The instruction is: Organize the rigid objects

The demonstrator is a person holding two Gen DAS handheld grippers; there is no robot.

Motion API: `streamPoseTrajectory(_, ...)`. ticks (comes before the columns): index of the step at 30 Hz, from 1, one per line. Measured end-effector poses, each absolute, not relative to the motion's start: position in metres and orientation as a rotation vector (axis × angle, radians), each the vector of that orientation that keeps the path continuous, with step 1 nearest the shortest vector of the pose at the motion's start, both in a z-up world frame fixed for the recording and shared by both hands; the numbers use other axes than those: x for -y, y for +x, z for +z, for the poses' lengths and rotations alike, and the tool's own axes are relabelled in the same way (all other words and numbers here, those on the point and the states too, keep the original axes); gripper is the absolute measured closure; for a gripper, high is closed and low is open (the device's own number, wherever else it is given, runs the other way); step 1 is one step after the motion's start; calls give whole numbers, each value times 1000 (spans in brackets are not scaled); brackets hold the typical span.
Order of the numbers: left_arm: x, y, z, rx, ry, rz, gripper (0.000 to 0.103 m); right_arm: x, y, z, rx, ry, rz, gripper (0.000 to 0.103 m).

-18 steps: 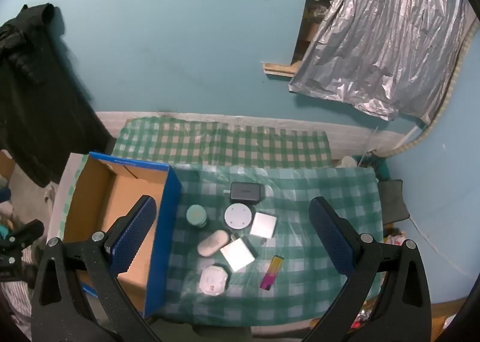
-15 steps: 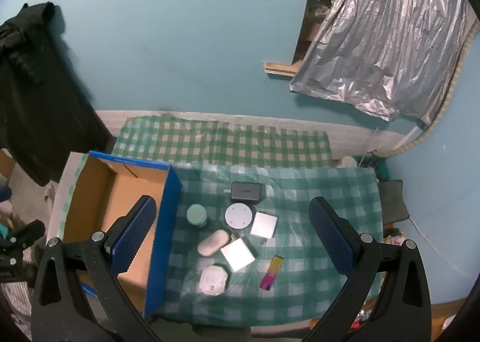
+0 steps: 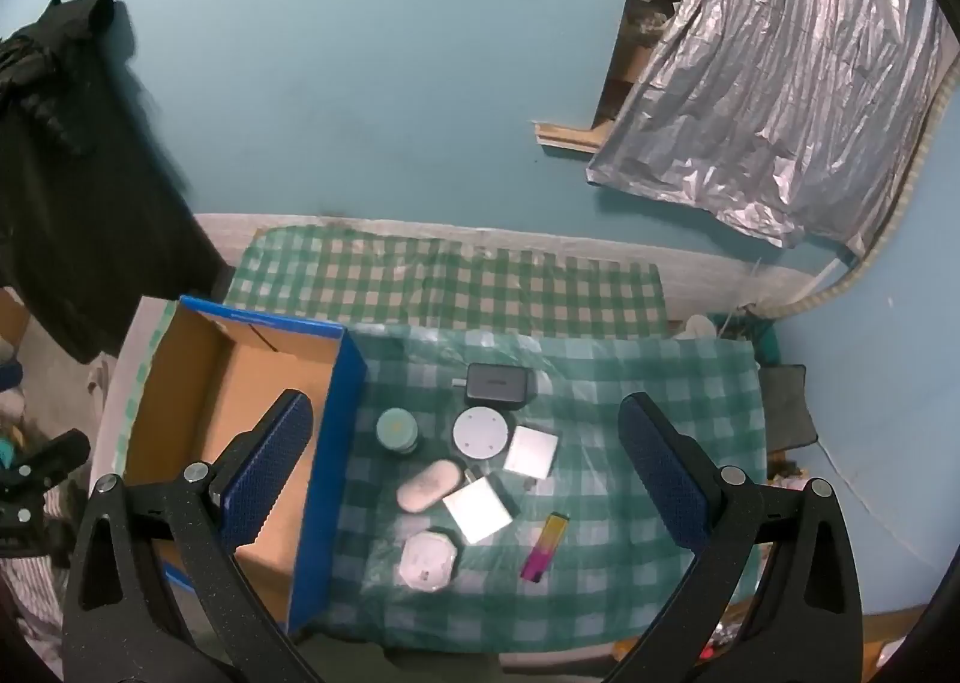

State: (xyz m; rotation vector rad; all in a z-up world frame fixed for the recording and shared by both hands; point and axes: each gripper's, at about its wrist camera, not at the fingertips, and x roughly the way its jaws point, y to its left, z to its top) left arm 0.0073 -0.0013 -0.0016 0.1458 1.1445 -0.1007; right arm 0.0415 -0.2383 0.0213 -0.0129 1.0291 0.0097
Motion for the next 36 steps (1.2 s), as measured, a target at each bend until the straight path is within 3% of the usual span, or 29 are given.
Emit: streamPoseTrajectory(36, 8, 9, -2, -1145, 163, -94, 1, 240, 43, 18, -1038, -39, 26, 2)
